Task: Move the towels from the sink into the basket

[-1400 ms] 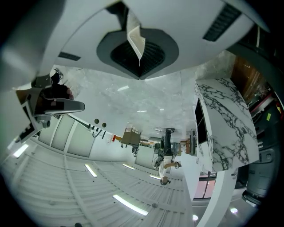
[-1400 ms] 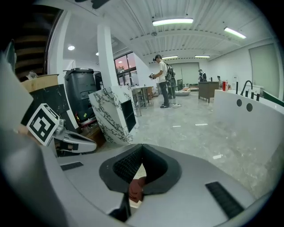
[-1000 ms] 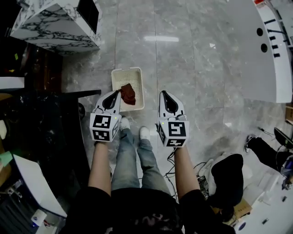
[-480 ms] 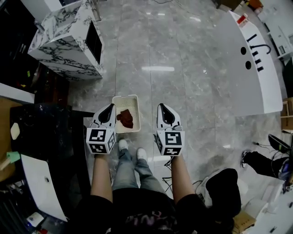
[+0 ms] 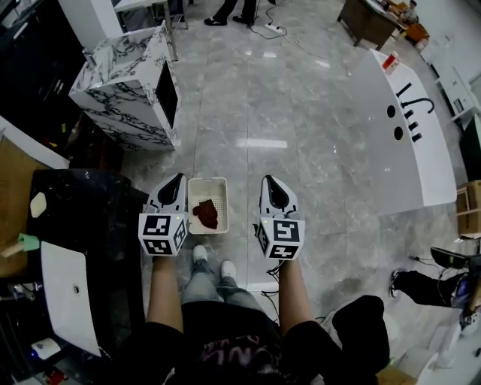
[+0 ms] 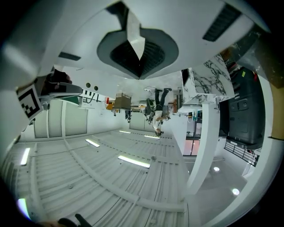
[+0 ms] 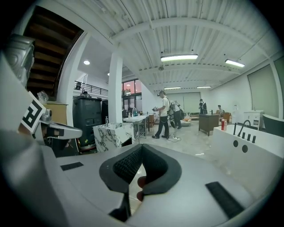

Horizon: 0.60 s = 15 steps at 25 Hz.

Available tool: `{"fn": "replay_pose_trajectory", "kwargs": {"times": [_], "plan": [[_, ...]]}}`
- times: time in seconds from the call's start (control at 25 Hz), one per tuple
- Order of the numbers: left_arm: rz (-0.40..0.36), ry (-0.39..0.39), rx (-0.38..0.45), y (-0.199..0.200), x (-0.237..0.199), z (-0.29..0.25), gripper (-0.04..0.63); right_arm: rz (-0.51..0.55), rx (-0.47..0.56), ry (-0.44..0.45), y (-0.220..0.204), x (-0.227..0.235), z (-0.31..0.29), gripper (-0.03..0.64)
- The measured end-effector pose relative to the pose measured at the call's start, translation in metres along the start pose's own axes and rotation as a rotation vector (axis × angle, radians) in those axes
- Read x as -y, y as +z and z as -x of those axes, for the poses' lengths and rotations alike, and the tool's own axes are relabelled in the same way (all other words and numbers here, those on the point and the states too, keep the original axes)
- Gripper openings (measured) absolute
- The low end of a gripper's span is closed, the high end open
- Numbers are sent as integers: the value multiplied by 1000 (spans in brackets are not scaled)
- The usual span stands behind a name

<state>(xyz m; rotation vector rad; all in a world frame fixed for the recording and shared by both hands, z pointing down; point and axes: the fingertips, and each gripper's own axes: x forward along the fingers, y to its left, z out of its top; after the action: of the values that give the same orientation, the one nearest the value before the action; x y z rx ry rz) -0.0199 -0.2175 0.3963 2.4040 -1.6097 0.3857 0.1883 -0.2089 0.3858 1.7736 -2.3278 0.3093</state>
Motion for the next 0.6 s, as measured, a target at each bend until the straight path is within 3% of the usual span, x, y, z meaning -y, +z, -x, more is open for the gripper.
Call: {"fn": "replay_pose_trajectory", "kwargs": {"times": [0.28, 0.6], "plan": [[22, 19, 82, 35, 2, 37, 15, -37, 55, 17, 33, 0, 26, 14], [-47, 48, 136, 64, -1, 75, 15, 42, 92, 8, 53, -5, 50, 15]]}}
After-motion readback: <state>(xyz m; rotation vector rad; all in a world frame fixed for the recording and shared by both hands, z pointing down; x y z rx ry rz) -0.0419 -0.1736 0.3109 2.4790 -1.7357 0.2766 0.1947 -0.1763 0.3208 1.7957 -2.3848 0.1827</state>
